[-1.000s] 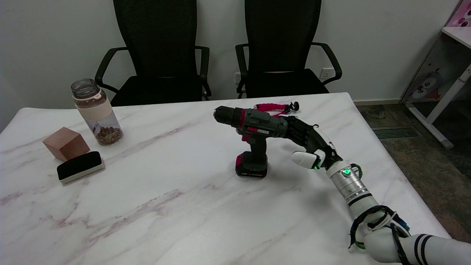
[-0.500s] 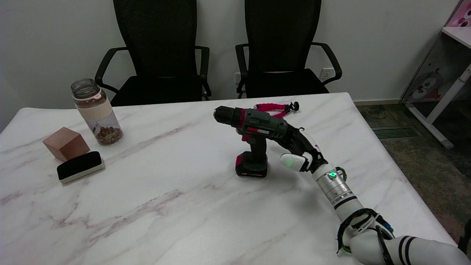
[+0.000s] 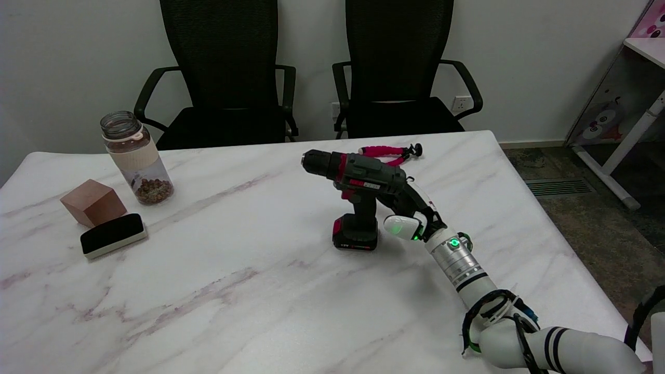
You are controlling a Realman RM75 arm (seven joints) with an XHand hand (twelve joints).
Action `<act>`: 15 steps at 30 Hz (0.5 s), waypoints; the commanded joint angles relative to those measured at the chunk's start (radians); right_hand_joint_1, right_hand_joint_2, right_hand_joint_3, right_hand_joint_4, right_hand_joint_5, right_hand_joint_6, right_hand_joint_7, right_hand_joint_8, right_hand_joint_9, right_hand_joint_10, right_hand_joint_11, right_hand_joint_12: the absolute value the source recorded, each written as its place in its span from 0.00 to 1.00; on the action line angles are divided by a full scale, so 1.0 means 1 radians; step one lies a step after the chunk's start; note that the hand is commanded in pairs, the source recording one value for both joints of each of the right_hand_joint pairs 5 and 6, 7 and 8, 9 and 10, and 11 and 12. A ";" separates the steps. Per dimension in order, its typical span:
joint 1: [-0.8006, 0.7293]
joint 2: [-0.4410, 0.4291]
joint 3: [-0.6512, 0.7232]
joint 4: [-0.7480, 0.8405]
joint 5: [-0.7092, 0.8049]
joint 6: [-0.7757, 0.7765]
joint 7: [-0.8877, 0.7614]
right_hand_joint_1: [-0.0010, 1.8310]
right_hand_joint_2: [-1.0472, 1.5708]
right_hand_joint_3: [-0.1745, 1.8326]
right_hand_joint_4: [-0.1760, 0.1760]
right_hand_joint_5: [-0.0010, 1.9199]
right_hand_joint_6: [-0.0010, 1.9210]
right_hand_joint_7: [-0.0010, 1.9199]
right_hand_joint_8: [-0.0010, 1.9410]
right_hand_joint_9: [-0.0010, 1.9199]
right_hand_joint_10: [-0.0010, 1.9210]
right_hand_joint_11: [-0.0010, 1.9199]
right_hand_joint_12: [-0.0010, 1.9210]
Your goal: Pick up the power screwdriver.
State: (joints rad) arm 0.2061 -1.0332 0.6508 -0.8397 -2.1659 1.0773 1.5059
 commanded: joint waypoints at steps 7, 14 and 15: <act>0.079 -0.024 -0.068 0.040 -0.063 -0.016 0.085 0.51 0.22 0.58 1.00 0.19 0.19 0.19 0.19 0.12 0.12 0.12 0.12; 0.081 -0.024 -0.071 0.044 -0.083 -0.020 0.105 0.51 0.22 0.57 1.00 0.19 0.19 0.19 0.19 0.12 0.12 0.13 0.13; 0.081 -0.024 -0.071 0.044 -0.083 -0.020 0.105 0.51 0.22 0.57 1.00 0.19 0.19 0.19 0.18 0.12 0.12 0.12 0.12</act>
State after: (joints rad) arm 0.2568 -1.0503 0.6071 -0.8145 -2.2024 1.0690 1.5545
